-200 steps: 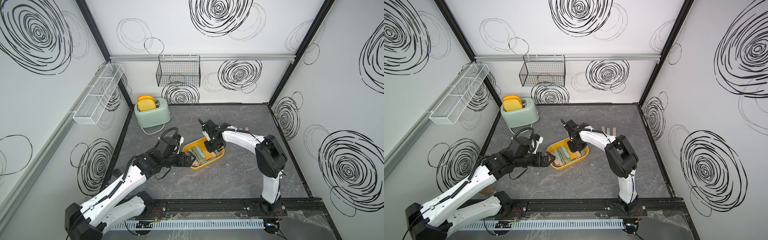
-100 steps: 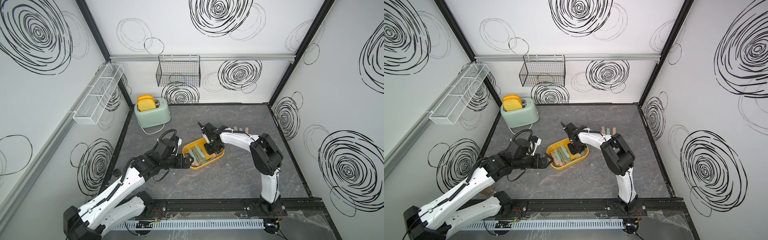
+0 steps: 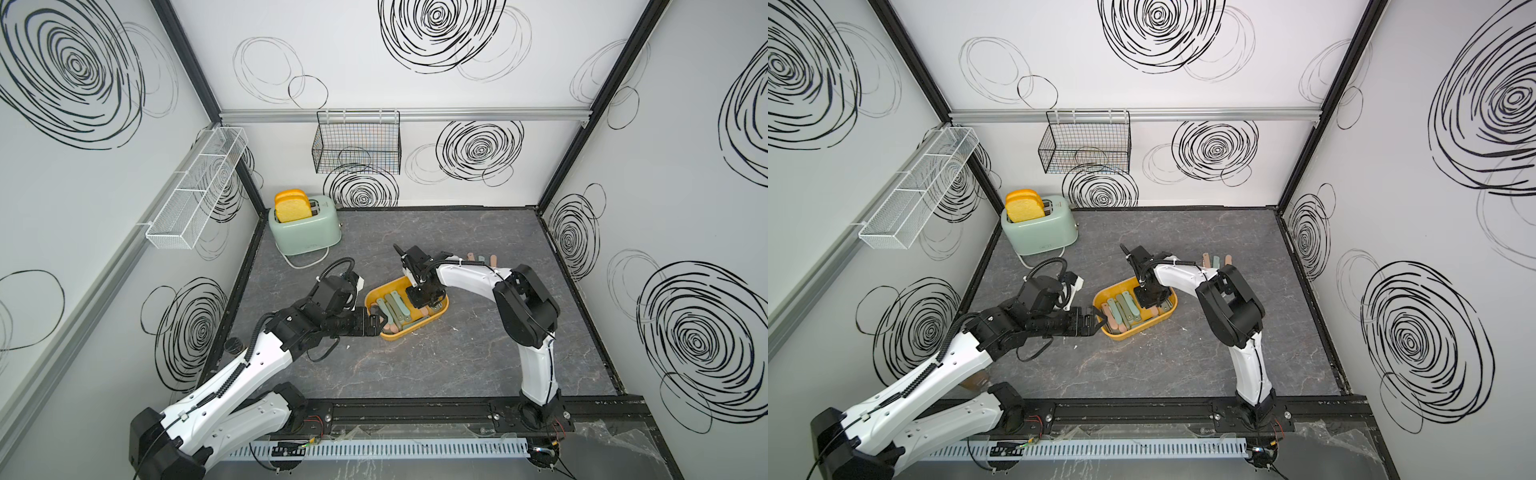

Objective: Take the fruit knife out of the storage box
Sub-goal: Pick up the fruit knife from the storage box.

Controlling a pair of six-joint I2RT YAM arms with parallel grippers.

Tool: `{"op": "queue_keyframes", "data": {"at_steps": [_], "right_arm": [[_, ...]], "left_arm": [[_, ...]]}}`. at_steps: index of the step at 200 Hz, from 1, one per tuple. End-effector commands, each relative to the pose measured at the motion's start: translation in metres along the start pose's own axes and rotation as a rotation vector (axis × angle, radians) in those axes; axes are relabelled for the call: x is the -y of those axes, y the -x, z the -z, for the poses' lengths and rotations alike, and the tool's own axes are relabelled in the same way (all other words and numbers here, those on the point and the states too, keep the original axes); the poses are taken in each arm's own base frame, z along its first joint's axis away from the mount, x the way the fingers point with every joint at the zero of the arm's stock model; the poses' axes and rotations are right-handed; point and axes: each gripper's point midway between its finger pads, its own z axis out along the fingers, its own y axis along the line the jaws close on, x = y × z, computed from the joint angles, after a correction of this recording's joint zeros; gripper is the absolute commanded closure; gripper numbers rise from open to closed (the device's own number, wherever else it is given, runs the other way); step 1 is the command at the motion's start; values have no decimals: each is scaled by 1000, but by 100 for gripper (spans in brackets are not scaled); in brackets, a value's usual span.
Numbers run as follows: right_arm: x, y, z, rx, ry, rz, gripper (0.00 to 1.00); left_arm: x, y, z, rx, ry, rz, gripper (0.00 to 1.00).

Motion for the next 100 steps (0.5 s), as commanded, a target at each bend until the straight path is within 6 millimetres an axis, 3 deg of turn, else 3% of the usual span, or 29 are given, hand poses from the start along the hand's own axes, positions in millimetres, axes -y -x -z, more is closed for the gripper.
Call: {"op": "queue_keyframes", "data": {"at_steps": [1,100], "right_arm": [[0,-10,-19,-61,-6,8,75],[-4,22,8,0,-19,-6,82]], "left_arm": [[7,9,1,37,-35,8,2],[8,15,3,45,-30,-13,2]]}}
